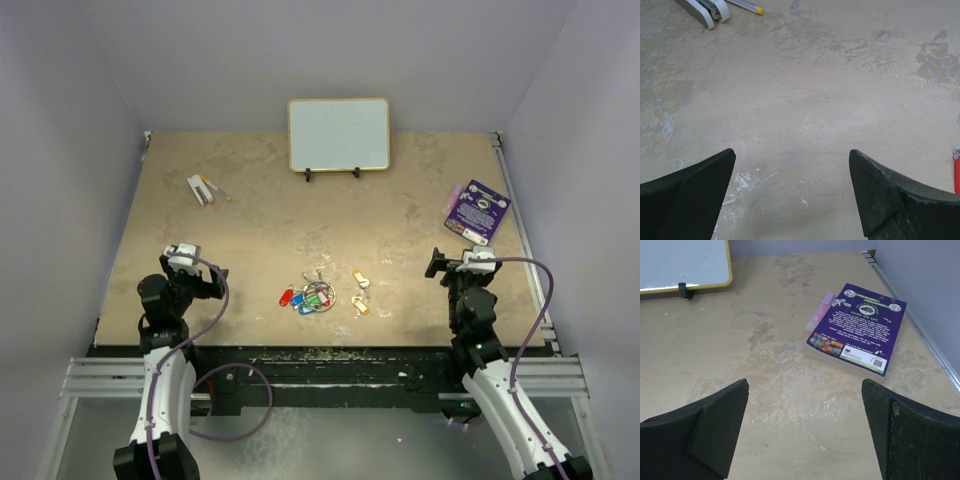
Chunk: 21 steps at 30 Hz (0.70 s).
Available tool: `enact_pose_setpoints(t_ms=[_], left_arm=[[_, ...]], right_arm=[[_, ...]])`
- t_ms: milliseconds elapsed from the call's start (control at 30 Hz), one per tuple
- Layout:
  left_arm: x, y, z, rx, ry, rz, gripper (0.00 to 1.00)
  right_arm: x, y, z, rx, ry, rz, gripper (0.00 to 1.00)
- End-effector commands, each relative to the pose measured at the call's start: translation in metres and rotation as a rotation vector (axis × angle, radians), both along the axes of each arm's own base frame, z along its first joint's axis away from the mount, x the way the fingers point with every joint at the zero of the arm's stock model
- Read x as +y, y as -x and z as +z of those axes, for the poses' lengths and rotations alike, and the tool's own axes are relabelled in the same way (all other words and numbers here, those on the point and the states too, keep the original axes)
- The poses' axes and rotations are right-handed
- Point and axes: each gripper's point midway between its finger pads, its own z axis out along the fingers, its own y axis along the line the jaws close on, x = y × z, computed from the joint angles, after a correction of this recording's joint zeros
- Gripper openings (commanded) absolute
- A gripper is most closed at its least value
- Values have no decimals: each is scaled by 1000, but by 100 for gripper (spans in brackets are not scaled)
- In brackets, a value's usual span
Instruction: Put the keys on the keyring
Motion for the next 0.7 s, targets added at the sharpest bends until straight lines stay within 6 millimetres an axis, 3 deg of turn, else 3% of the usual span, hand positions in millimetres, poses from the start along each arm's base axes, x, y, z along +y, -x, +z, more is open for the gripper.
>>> enact_pose_setpoints(t_ms=[0,433,533,600,667], left_arm=[[2,-10,31,-102,-46,-24,98],[-1,-10,34,-103,-44,-38,98],[3,-10,36,-89,-53,-22,98],[6,-15,48,-122,-53,-4,98],[7,-20,71,-115,-26,6,98]], right_arm=[[-3,-1,12,-50,0,-17,100],[-4,-1,14,-57,-1,-24,99],[-21,4,60,-61,-38,-133,100],[-30,2,123,-110,66,-170,100],[-21,-8,175,-115,70,-128,100]])
